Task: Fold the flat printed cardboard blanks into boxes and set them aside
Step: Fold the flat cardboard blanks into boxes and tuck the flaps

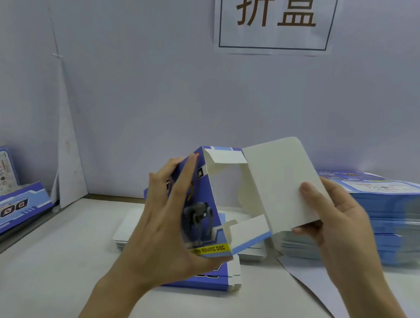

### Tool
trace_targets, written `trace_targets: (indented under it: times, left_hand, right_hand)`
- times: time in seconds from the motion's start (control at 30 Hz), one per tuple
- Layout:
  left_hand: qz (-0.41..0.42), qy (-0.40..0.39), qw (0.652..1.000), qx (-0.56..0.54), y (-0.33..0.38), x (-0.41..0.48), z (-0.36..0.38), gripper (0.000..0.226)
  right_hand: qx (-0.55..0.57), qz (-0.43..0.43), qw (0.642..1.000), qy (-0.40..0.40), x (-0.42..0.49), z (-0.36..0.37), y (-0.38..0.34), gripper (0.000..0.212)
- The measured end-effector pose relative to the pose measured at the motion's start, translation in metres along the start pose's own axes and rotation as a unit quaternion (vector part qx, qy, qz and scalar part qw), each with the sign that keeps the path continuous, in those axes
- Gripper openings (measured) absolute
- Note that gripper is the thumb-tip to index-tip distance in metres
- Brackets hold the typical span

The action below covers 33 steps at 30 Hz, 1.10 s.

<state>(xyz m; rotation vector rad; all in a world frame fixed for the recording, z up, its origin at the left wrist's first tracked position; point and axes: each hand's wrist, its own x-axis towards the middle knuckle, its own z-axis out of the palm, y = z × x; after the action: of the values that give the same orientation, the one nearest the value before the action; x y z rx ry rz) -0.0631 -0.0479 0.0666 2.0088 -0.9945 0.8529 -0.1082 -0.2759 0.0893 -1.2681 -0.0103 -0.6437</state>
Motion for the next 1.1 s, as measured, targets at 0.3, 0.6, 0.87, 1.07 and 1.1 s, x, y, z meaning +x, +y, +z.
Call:
trace_targets:
  times: [0.3, 0.6, 0.87, 1.07, 1.1]
  left_hand:
    - [-0.017, -0.015, 1.000, -0.003, 0.006, -0.005, 0.005, 0.121]
    - [-0.051, 0.004, 0.994, 0.095, 0.008, -0.003, 0.007, 0.123]
    - [-0.031, -0.011, 0.996, 0.083, 0.013, -0.002, 0.005, 0.123]
    - [-0.017, -0.003, 0.996, 0.091, 0.020, 0.001, 0.004, 0.125]
    - [-0.014, -0.005, 0.995, 0.097, 0.021, 0.001, 0.003, 0.124]
  right_hand:
    - [-0.134, -0.254, 0.953, 0.097, -0.007, 0.005, 0.015, 0.033]
    - [0.022, -0.054, 0.993, -0.103, -0.008, 0.005, -0.007, 0.027]
    - [-0.052, -0.029, 0.977, -0.205, -0.013, 0.014, 0.000, 0.022]
    - [0.050, 0.026, 0.963, -0.264, -0.021, 0.012, -0.008, 0.048]
    - [0.054, 0.025, 0.962, -0.265, -0.021, 0.013, -0.008, 0.051]
